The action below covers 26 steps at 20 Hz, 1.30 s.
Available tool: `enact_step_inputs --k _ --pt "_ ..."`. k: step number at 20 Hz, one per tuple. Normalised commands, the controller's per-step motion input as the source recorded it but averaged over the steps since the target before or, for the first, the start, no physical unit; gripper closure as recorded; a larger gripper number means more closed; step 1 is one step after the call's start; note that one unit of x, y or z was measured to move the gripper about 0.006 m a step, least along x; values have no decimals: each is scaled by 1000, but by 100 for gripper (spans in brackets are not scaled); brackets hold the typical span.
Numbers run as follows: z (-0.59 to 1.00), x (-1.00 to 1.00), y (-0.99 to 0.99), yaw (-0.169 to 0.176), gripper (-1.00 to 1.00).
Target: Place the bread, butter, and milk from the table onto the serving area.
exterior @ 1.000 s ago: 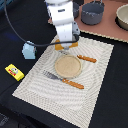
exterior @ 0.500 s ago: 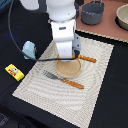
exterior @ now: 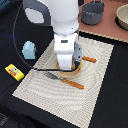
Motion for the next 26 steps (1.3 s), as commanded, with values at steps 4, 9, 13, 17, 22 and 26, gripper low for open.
enact_step_inputs --k 4,9,13,17,22,26 --pt "507 73 24 0 -100" --pt "242 -546 -182 -26 -100" --pt "35 -716 -389 -56 -100" --pt "0 -740 -381 -61 -100" --pt "15 -792 -349 -73 -100" --pt "180 -774 -289 -149 -100"
